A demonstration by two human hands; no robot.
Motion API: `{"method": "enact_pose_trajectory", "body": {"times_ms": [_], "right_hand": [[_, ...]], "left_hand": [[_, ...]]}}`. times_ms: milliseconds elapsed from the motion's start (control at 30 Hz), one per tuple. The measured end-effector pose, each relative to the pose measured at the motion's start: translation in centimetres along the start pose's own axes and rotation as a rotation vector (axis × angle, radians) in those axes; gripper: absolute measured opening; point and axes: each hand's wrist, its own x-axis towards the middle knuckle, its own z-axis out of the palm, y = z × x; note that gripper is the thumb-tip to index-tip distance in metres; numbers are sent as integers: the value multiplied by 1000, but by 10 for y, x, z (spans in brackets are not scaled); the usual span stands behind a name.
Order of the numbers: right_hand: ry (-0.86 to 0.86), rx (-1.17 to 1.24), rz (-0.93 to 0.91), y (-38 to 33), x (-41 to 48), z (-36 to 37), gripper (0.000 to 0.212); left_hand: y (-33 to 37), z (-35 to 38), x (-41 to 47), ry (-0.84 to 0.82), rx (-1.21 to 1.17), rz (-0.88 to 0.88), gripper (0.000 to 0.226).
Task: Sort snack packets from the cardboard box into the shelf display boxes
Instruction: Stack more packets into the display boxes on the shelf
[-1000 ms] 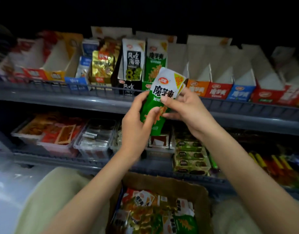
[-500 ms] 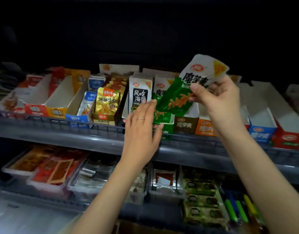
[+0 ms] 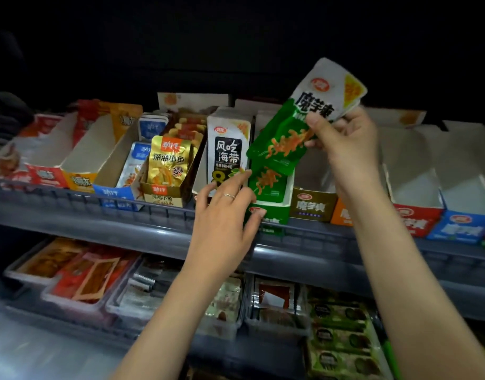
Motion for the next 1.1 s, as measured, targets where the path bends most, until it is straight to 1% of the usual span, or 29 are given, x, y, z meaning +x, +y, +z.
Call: {"method": "enact_pose_trajectory", "body": {"times_ms": [100, 200, 300, 367, 433, 533, 567, 667, 800, 867, 1000, 1100], "right_hand": [[-48, -2, -4, 7, 2, 9, 21], [-32, -145, -57, 7, 7, 5, 26], [-135, -272, -85, 3, 7, 2, 32], [-202, -405, -96, 6, 2, 7, 30], [-208, -596, -104, 14, -2, 13, 25], [-155, -991, -145, 23, -5, 16, 41], [-152, -1071, -153, 24, -6, 16, 45], [-188, -1143, -113, 22, -9, 18, 53], [-202, -1295, -105, 23, -5, 22, 61], [-175, -1332, -89, 25, -6, 23, 61], [-2, -1328, -61, 32, -9, 29, 53], [145, -1363, -159, 42, -14, 39, 53]], "left_hand": [[0, 0, 0, -1, 1, -1, 22], [-1, -1, 0, -3, 1, 5, 21], [0, -1, 0, -5, 4, 11, 20], [0, -1, 0, -5, 3, 8, 20], [0, -1, 0, -1, 5, 7, 19], [1, -1, 0, 1, 4, 4, 20], [1, -1, 0, 0, 4, 5, 20], [0, -1, 0, 1, 3, 8, 22], [0, -1, 1, -3, 7, 10, 22], [0, -1, 1, -2, 10, 7, 22], [0, -1, 0, -4, 2, 10, 21], [-1, -1, 1, -5, 1, 14, 20]]}}
